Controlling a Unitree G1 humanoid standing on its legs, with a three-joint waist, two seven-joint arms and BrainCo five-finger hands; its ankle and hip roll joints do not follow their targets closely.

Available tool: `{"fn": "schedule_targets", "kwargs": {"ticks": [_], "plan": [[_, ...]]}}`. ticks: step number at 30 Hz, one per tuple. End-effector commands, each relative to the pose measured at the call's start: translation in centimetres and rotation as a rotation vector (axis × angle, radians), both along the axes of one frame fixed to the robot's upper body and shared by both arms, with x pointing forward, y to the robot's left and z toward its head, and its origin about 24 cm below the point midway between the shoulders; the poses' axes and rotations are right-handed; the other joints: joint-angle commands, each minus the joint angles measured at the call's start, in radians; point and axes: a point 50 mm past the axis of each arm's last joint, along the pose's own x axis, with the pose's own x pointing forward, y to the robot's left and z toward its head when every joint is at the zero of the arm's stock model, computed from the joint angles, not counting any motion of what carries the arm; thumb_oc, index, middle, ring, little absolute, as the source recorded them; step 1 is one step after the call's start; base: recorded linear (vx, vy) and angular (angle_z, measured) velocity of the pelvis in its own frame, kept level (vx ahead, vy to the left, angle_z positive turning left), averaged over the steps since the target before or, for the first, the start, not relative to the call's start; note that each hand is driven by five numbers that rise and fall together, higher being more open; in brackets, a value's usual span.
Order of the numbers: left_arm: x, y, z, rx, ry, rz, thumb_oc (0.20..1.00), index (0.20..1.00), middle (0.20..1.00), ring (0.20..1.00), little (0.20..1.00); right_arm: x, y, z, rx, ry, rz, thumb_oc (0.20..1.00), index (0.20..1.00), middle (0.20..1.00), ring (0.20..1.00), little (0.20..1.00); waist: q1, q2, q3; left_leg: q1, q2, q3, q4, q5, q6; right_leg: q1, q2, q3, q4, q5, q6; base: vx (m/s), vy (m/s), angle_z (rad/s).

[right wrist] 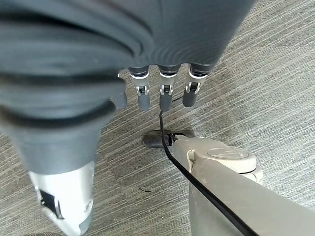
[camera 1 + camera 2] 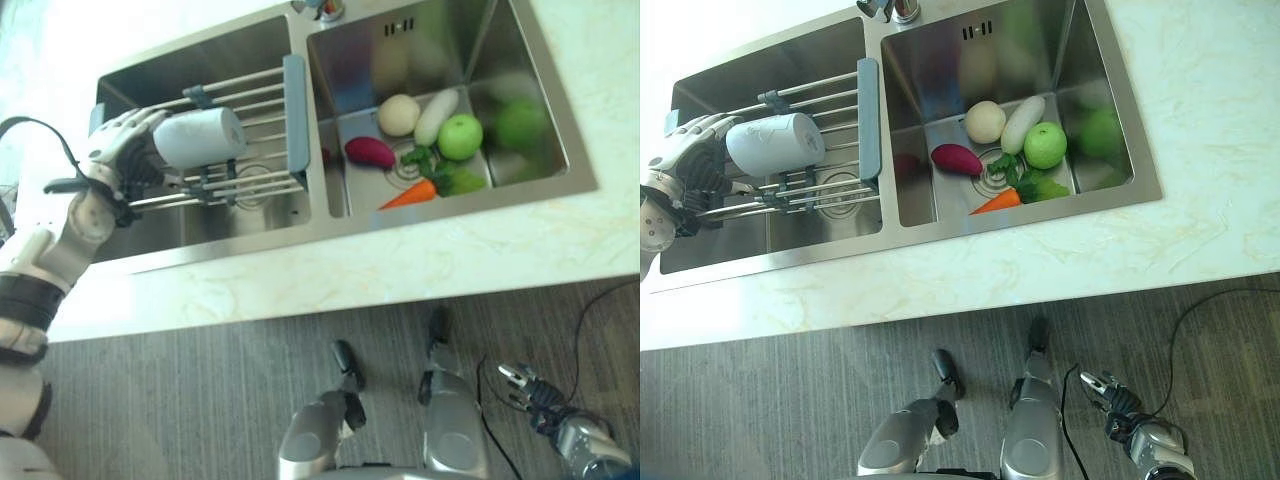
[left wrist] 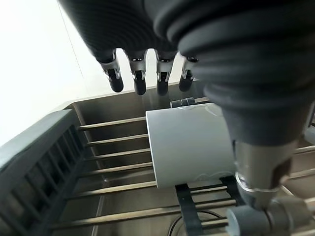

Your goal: Place the dishes in the dishwasher.

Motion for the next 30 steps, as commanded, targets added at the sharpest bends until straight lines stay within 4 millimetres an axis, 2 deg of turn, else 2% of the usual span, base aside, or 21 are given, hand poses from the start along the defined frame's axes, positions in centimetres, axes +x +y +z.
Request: {"fn": "schedule_targets", "kwargs": {"ticks": [1,14,22,30], "plan": [[-1.3,2.7,4.2,0.050,-0.180,0.139,1.000,1.000,1.000,1.000,1.000,-0.8,0.2,-0.5,0.018,0.005,-0.032,1.000,1.000,1.000,1.000,1.000,-0.002,-0.039,-0.015,-0.085,-0.021,-0.109,0.019,-0.065,-0.029,-0.014,-0.069,0.018,0.076,-0.114,0.174,0.00,0.000,0.00],[-0.9,2.5,4.6,0.065,-0.254,0.178,1.000,1.000,1.000,1.000,1.000,-0.2,0.7,-0.4,0.019,0.000,-0.016,1.000,1.000,1.000,1.000,1.000,-0.011,-0.044,-0.003,-0.099,-0.016,-0.105,0.025,-0.062,-0.037,-0.033,-0.069,0.025,0.081,-0.112,0.174,0.00,0.000,0.00],[-0.6,2.1,4.6,0.090,-0.223,0.166,1.000,1.000,1.000,1.000,1.000,0.2,0.5,-0.1,0.012,-0.008,-0.011,1.000,1.000,1.000,1.000,1.000,-0.015,-0.044,0.010,-0.116,-0.012,-0.105,0.042,-0.064,-0.039,-0.052,-0.068,0.030,0.092,-0.112,0.171,0.02,0.005,-0.03],[-0.2,1.3,5.6,0.120,-0.208,0.145,1.000,1.000,1.000,1.000,1.000,0.8,0.0,0.6,-0.001,-0.036,0.016,1.000,1.000,1.000,1.000,1.000,-0.022,-0.042,0.040,-0.145,-0.014,-0.109,0.064,-0.065,-0.038,-0.080,-0.064,0.041,0.103,-0.110,0.166,0.02,0.009,-0.02]]}}
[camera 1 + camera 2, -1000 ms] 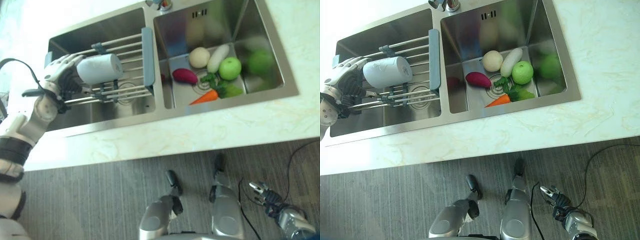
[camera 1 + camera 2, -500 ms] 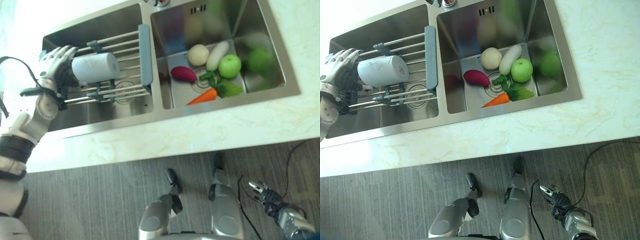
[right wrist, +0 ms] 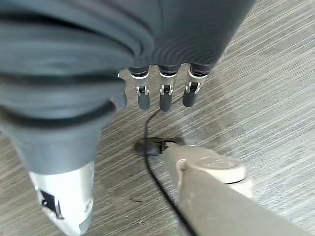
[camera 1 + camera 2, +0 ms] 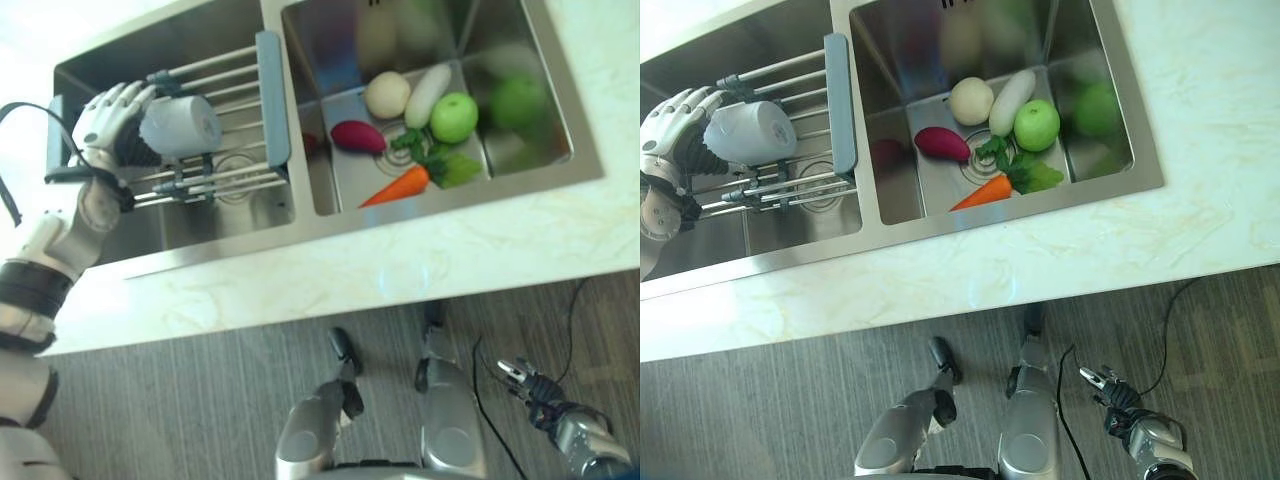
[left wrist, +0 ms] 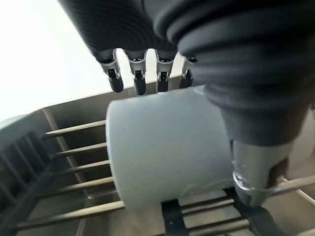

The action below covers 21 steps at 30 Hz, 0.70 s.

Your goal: Place the dishes in the dishwasher.

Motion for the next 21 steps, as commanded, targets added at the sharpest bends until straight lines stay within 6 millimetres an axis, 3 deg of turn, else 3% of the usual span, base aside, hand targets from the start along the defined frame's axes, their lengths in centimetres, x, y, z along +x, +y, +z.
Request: {"fn": "schedule_targets", "kwargs": {"ticks": [1,4,5,6,15,21], "plan": [[-1.1,2.2,4.0,0.049,-0.089,0.106,1.000,1.000,1.000,1.000,1.000,0.4,-0.1,0.4,0.006,-0.020,0.013,1.000,1.000,1.000,1.000,1.000,0.003,-0.030,-0.009,-0.110,-0.002,-0.120,0.067,-0.064,-0.037,-0.041,-0.064,0.018,0.125,-0.125,0.163,0.00,0.000,0.00],[-0.9,2.0,4.1,0.044,-0.066,0.103,1.000,1.000,1.000,1.000,1.000,0.9,-0.1,0.7,0.002,-0.041,0.016,1.000,1.000,1.000,1.000,1.000,-0.001,-0.031,0.005,-0.126,-0.002,-0.122,0.076,-0.063,-0.036,-0.057,-0.062,0.023,0.130,-0.123,0.162,0.00,0.000,0.00],[-0.7,1.9,3.9,0.040,-0.030,0.099,0.915,0.915,0.915,0.915,0.915,1.1,-0.2,1.0,-0.001,-0.049,0.016,1.000,1.000,1.000,1.000,1.000,-0.004,-0.032,0.015,-0.136,-0.001,-0.123,0.083,-0.063,-0.036,-0.066,-0.059,0.027,0.136,-0.123,0.161,0.00,0.000,0.00],[-0.6,1.9,3.7,0.026,0.002,0.106,0.200,0.200,0.200,0.200,0.200,1.2,-0.3,1.1,-0.003,-0.053,0.016,1.000,1.000,1.000,1.000,1.000,-0.006,-0.032,0.020,-0.140,-0.001,-0.123,0.086,-0.062,-0.035,-0.072,-0.058,0.030,0.139,-0.123,0.160,0.00,0.030,0.01],[0.2,2.1,2.0,0.020,0.197,0.178,0.200,0.200,0.200,0.200,0.200,2.1,-0.3,1.9,0.004,-0.114,0.015,1.000,1.000,1.000,1.000,1.000,-0.012,-0.043,0.036,-0.190,0.004,-0.115,0.096,-0.053,-0.034,-0.121,-0.053,0.028,0.151,-0.114,0.161,0.00,0.009,0.01],[0.4,1.9,2.7,0.133,0.240,0.199,0.200,0.200,0.200,0.200,0.200,2.5,-0.3,2.5,0.021,-0.176,0.027,1.000,1.000,1.000,1.000,1.000,-0.015,-0.051,0.036,-0.213,0.011,-0.116,0.093,-0.047,-0.036,-0.143,-0.051,0.027,0.153,-0.108,0.166,-0.04,0.002,0.12]]}}
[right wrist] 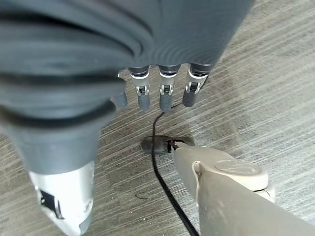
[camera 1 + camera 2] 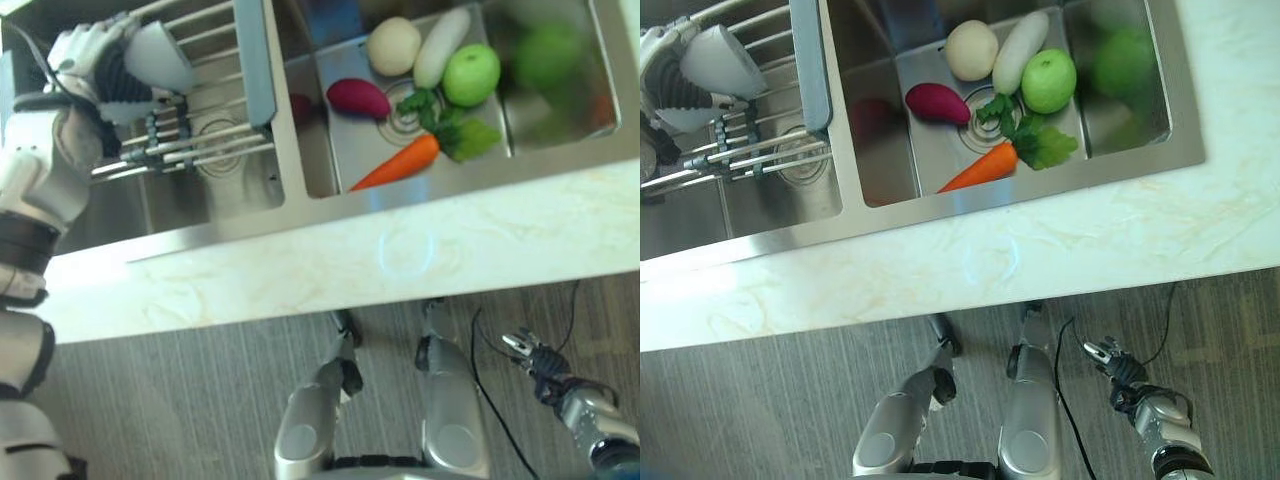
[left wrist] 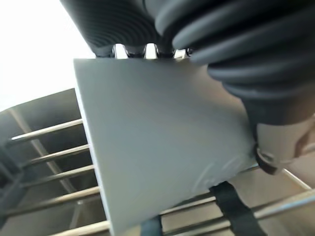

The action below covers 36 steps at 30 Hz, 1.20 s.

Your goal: Place the dishes in the dishwasher.

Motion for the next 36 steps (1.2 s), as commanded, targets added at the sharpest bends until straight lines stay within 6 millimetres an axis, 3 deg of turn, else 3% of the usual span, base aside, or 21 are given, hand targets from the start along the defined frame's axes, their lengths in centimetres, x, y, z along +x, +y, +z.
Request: {"fn": "schedule_targets", "kwargs": {"ticks": [1,6,8,13,16,20,24,25,31,36], "plan": [[-0.3,3.7,-4.8,0.051,0.251,0.172,0.200,0.200,0.200,0.200,0.200,-0.8,0.7,-0.8,0.063,-0.010,-0.022,1.000,1.000,1.000,1.000,1.000,-0.007,-0.042,-0.004,-0.107,0.015,-0.093,0.086,-0.068,-0.045,-0.038,-0.037,0.035,0.118,-0.119,0.173,-0.03,-0.017,0.02],[-0.6,3.5,-4.5,0.026,0.165,0.116,0.200,0.200,0.200,0.200,0.200,-0.9,0.9,-1.2,0.068,0.001,-0.018,1.000,1.000,1.000,1.000,1.000,0.000,-0.041,-0.004,-0.063,0.016,-0.092,0.082,-0.077,-0.043,0.006,-0.041,0.026,0.116,-0.126,0.173,-0.04,-0.020,0.03],[-1.0,3.2,-3.7,0.008,0.014,0.051,0.200,0.200,0.200,0.200,0.200,-1.4,1.1,-1.7,0.066,0.025,-0.015,1.000,1.000,1.000,1.000,1.000,0.005,-0.042,-0.018,-0.038,0.019,-0.084,0.079,-0.082,-0.043,0.033,-0.046,0.018,0.115,-0.133,0.173,-0.03,-0.027,0.02],[-2.5,1.4,-0.7,0.077,-0.283,-0.079,0.200,0.200,0.200,0.200,0.200,-4.1,2.1,-3.9,0.056,0.147,-0.003,1.000,1.000,1.000,1.000,1.000,0.022,-0.040,-0.097,0.041,0.017,-0.065,0.055,-0.096,-0.046,0.123,-0.062,-0.013,0.092,-0.153,0.176,0.03,-0.049,0.06],[-3.0,1.2,-0.1,0.101,-0.343,-0.108,0.200,0.200,0.200,0.200,0.200,-4.9,2.3,-4.5,0.094,0.152,-0.016,1.000,1.000,1.000,1.000,1.000,0.026,-0.039,-0.125,0.071,0.014,-0.064,0.047,-0.102,-0.046,0.160,-0.066,-0.024,0.082,-0.160,0.177,0.05,-0.054,0.15],[-5.0,-1.0,1.5,0.237,-0.500,-0.240,0.200,0.200,0.200,0.200,0.200,-8.6,2.2,-6.3,0.101,0.264,-0.099,1.000,1.000,1.000,1.000,1.000,0.042,-0.040,-0.221,0.157,0.003,-0.065,0.036,-0.121,-0.041,0.282,-0.069,-0.054,0.042,-0.175,0.177,0.08,-0.075,0.05],[-6.3,-1.9,2.6,0.320,-0.585,-0.276,0.200,0.200,0.200,0.200,0.200,-10.5,1.7,-6.8,0.106,0.315,-0.147,1.000,1.000,1.000,1.000,1.000,0.050,-0.036,-0.267,0.189,0.000,-0.072,0.039,-0.132,-0.040,0.331,-0.068,-0.064,0.027,-0.181,0.176,0.08,-0.059,0.14],[-7.5,-2.3,3.3,0.395,-0.641,-0.304,0.200,0.200,0.200,0.200,0.200,-12.8,1.3,-7.4,0.105,0.385,-0.198,1.000,1.000,1.000,1.000,1.000,0.059,-0.030,-0.322,0.226,-0.004,-0.080,0.041,-0.139,-0.038,0.384,-0.063,-0.070,0.016,-0.191,0.171,0.13,-0.050,0.06],[-9.1,-3.6,4.7,0.471,-0.687,-0.368,0.200,0.200,0.200,0.200,0.200,-16.9,1.1,-8.2,0.138,0.498,-0.281,1.000,1.000,1.000,1.000,1.000,0.082,-0.016,-0.424,0.313,-0.007,-0.130,0.039,-0.154,-0.039,0.501,-0.034,-0.070,-0.009,-0.225,0.151,0.16,-0.073,0.08],[-9.7,-3.6,4.4,0.408,-0.650,-0.400,0.200,0.200,0.200,0.200,0.200,-17.6,1.6,-8.5,0.152,0.526,-0.268,1.000,1.000,1.000,1.000,1.000,0.106,-0.021,-0.460,0.347,0.000,-0.161,0.036,-0.157,-0.044,0.543,-0.014,-0.067,-0.013,-0.246,0.139,0.09,-0.057,0.06]]}}
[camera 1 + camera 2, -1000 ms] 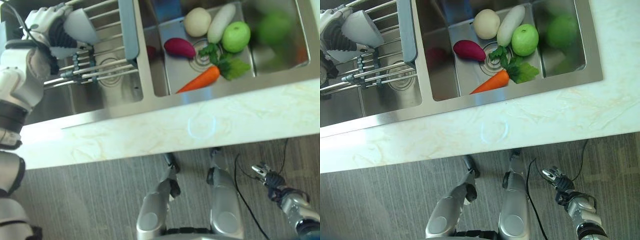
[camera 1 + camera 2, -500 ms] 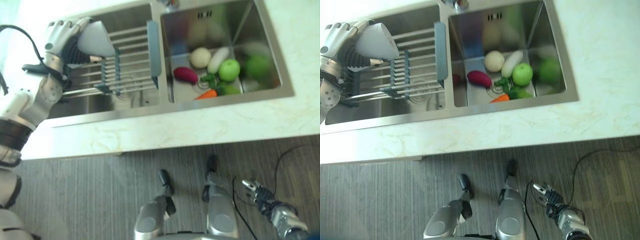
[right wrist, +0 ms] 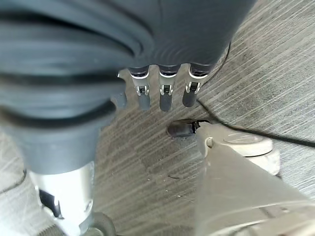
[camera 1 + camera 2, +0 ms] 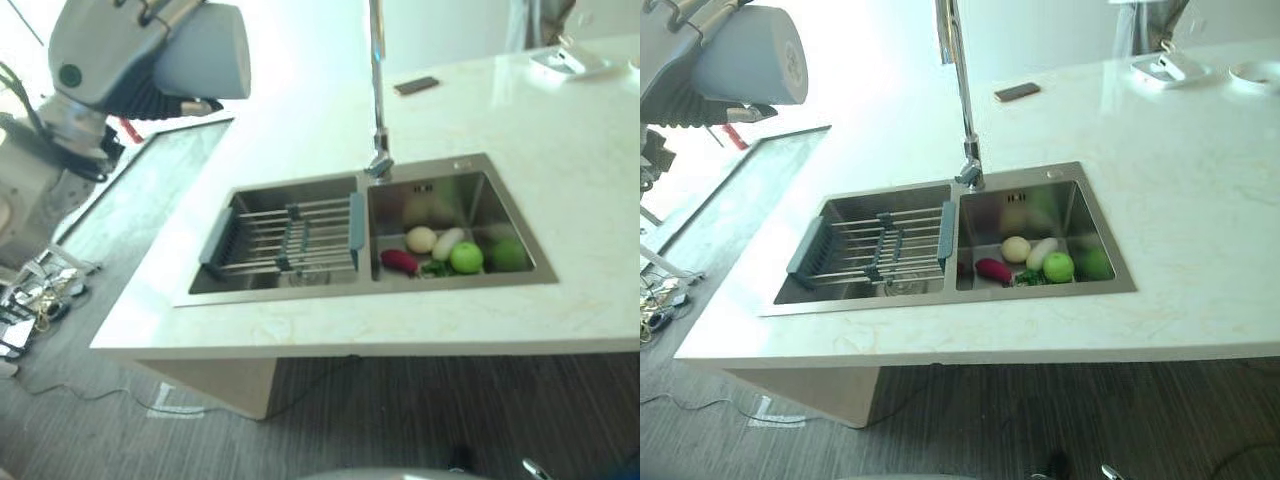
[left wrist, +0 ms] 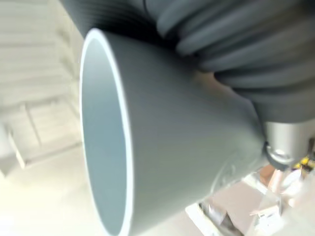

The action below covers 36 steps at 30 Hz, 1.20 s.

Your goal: Place the dishes in the dishwasher.

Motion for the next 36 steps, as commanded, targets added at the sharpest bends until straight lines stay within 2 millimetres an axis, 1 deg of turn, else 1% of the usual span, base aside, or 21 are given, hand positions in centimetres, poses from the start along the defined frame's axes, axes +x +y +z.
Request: {"fn": "schedule_targets", "kwargs": {"ticks": [1,5,7,9,10,13,15,17,19,20,21,22,23,24,25,29,32,33,34,35,36], "plan": [[-1.9,2.2,3.6,-0.086,-0.107,0.060,0.200,0.200,0.200,0.200,0.200,0.2,1.0,-0.4,0.034,-0.017,0.007,1.000,1.000,1.000,1.000,1.000,0.008,-0.050,0.011,-0.018,-0.022,-0.068,0.065,-0.076,-0.017,0.088,-0.026,0.042,0.054,-0.166,0.087,0.04,-0.060,0.07],[-2.3,2.9,1.7,-0.127,-0.051,0.045,0.200,0.200,0.200,0.200,0.200,0.1,1.6,-0.7,0.047,-0.004,0.031,1.000,1.000,1.000,1.000,1.000,0.039,-0.063,0.003,-0.009,-0.015,-0.087,0.067,-0.077,-0.019,0.102,-0.014,0.039,0.058,-0.177,0.079,0.02,-0.063,0.08],[-2.9,3.7,-0.1,-0.180,-0.008,0.042,0.200,0.200,0.200,0.200,0.200,0.3,1.9,-0.8,0.048,0.004,0.059,1.000,1.000,1.000,1.000,1.000,0.050,-0.067,0.004,-0.009,-0.011,-0.103,0.076,-0.081,-0.019,0.108,-0.007,0.036,0.058,-0.181,0.074,0.01,-0.130,0.12],[-3.4,4.6,-3.0,-0.263,0.026,0.045,0.200,0.200,0.200,0.200,0.200,0.7,2.6,-1.0,0.061,-0.001,0.093,1.000,1.000,1.000,1.000,1.000,0.074,-0.082,0.011,-0.016,-0.005,-0.127,0.105,-0.093,-0.021,0.115,0.004,0.035,0.056,-0.187,0.062,0.00,-0.183,0.15],[-3.6,4.7,-3.3,-0.274,0.030,0.049,0.200,0.200,0.200,0.200,0.200,0.8,2.7,-1.0,0.063,-0.005,0.099,1.000,1.000,1.000,1.000,1.000,0.075,-0.083,0.011,-0.017,-0.005,-0.130,0.111,-0.095,-0.021,0.116,0.006,0.035,0.056,-0.189,0.060,0.00,-0.166,0.26],[-4.9,5.9,-7.1,-0.367,0.064,0.070,0.200,0.200,0.200,0.200,0.200,1.8,3.5,-1.0,0.102,-0.061,0.118,1.000,1.000,1.000,1.000,1.000,0.113,-0.098,0.024,-0.044,-0.006,-0.175,0.172,-0.115,-0.027,0.121,0.018,0.041,0.053,-0.196,0.041,0.00,-0.173,0.35],[-5.9,6.5,-9.7,-0.439,0.109,0.094,0.200,0.200,0.200,0.200,0.200,3.1,4.2,-0.9,0.138,-0.132,0.111,1.000,1.000,1.000,1.000,1.000,0.141,-0.103,0.033,-0.066,-0.008,-0.209,0.205,-0.123,-0.034,0.124,0.025,0.039,0.047,-0.196,0.033,-0.01,-0.175,0.40],[-6.7,6.9,-12.1,-0.486,0.148,0.146,0.200,0.200,0.200,0.200,0.200,4.4,5.2,-0.9,0.165,-0.171,0.130,1.000,1.000,1.000,1.000,1.000,0.165,-0.102,0.047,-0.097,-0.005,-0.239,0.213,-0.101,-0.044,0.117,0.031,0.032,0.051,-0.197,0.018,-0.10,-0.146,0.51],[-7.0,6.8,-13.6,-0.523,0.170,0.121,0.200,0.200,0.200,0.200,0.200,4.8,6.1,-1.1,0.157,-0.157,0.168,1.000,1.000,1.000,1.000,1.000,0.188,-0.091,0.058,-0.104,0.003,-0.263,0.154,-0.061,-0.057,0.119,0.038,0.004,0.040,-0.201,0.017,-0.19,-0.072,1.12],[-7.0,6.5,-13.8,-0.530,0.178,0.090,0.200,0.200,0.200,0.200,0.200,4.7,5.9,-1.1,0.139,-0.154,0.143,1.000,1.000,1.000,1.000,1.000,0.190,-0.086,0.059,-0.098,0.013,-0.255,0.118,-0.042,-0.066,0.119,0.036,-0.019,0.038,-0.202,0.020,-0.22,0.071,2.21],[-6.4,5.6,-14.1,-0.547,0.221,0.020,0.200,0.200,0.200,0.200,0.200,4.0,4.8,-1.0,0.118,-0.167,0.004,1.000,1.000,1.000,1.000,1.000,0.159,-0.085,0.057,-0.074,0.043,-0.136,0.097,-0.029,-0.081,0.116,0.011,-0.098,0.053,-0.192,0.033,-0.14,0.173,2.15],[-5.9,5.0,-14.2,-0.548,0.247,-0.016,0.200,0.200,0.200,0.200,0.200,3.5,4.3,-0.9,0.120,-0.178,-0.067,1.000,1.000,1.000,1.000,1.000,0.125,-0.090,0.053,-0.052,0.062,-0.044,0.113,-0.045,-0.094,0.121,-0.005,-0.131,0.063,-0.193,0.047,-0.16,0.284,2.79],[-5.2,4.3,-14.3,-0.554,0.266,-0.036,0.200,0.200,0.200,0.200,0.200,3.2,3.9,-0.8,0.117,-0.187,-0.093,1.000,1.000,1.000,1.000,1.000,0.095,-0.098,0.059,-0.047,0.076,0.032,0.155,-0.053,-0.092,0.107,-0.024,-0.164,0.080,-0.176,0.051,-0.15,0.348,3.05],[-4.5,3.6,-14.6,-0.563,0.275,-0.050,0.200,0.200,0.200,0.200,0.200,3.1,3.5,-0.7,0.109,-0.193,-0.087,1.000,1.000,1.000,1.000,1.000,0.074,-0.102,0.063,-0.045,0.073,0.069,0.174,-0.069,-0.075,0.084,-0.036,-0.183,0.101,-0.165,0.055,-0.18,0.369,3.26],[-4.2,3.3,-14.7,-0.570,0.279,-0.051,0.200,0.200,0.200,0.200,0.200,2.9,3.3,-0.6,0.101,-0.194,-0.078,1.000,1.000,1.000,1.000,1.000,0.067,-0.100,0.064,-0.042,0.065,0.073,0.163,-0.068,-0.067,0.074,-0.040,-0.185,0.113,-0.163,0.058,-0.10,0.420,1.93],[-3.0,2.6,-14.9,-0.581,0.309,-0.043,0.200,0.200,0.200,0.200,0.200,2.9,4.0,-1.0,0.098,-0.169,-0.052,1.000,1.000,1.000,1.000,1.000,0.066,-0.092,0.064,-0.016,0.004,0.009,0.133,-0.096,-0.021,0.055,-0.048,-0.131,0.152,-0.170,0.072,0.04,0.389,0.05],[-2.7,2.2,-14.8,-0.560,0.343,-0.061,0.200,0.200,0.200,0.200,0.200,2.5,4.5,-1.3,0.093,-0.141,-0.027,1.000,1.000,1.000,1.000,1.000,0.087,-0.095,0.063,-0.012,-0.042,-0.056,0.147,-0.132,0.025,0.051,-0.071,-0.075,0.226,-0.212,0.081,0.05,0.380,0.54],[-2.7,2.2,-14.9,-0.544,0.351,-0.058,0.200,0.200,0.200,0.200,0.200,2.5,4.4,-1.2,0.104,-0.158,-0.033,1.000,1.000,1.000,1.000,1.000,0.095,-0.096,0.067,-0.023,-0.079,-0.078,0.147,-0.127,0.065,0.035,-0.079,-0.044,0.304,-0.217,0.075,-0.02,0.419,0.92],[-2.7,2.2,-15.0,-0.542,0.354,-0.056,0.200,0.200,0.200,0.200,0.200,2.5,4.3,-1.2,0.106,-0.162,-0.021,1.000,1.000,1.000,1.000,1.000,0.092,-0.095,0.066,-0.022,-0.090,-0.083,0.145,-0.129,0.076,0.023,-0.082,-0.033,0.339,-0.216,0.076,-0.03,0.475,1.20],[-2.5,2.3,-15.2,-0.540,0.365,-0.049,0.200,0.200,0.200,0.200,0.200,2.6,4.2,-1.1,0.109,-0.170,0.009,1.000,1.000,1.000,1.000,1.000,0.080,-0.092,0.071,-0.010,-0.110,-0.091,0.131,-0.131,0.098,-0.020,-0.094,-0.001,0.436,-0.193,0.082,0.01,0.261,0.76],[-2.3,2.2,-15.4,-0.540,0.371,-0.046,0.200,0.200,0.200,0.200,0.200,2.7,4.1,-1.0,0.115,-0.173,0.029,1.000,1.000,1.000,1.000,1.000,0.069,-0.091,0.073,-0.008,-0.114,-0.090,0.127,-0.132,0.102,-0.039,-0.085,0.015,0.463,-0.186,0.083,0.01,0.209,0.88]]}}
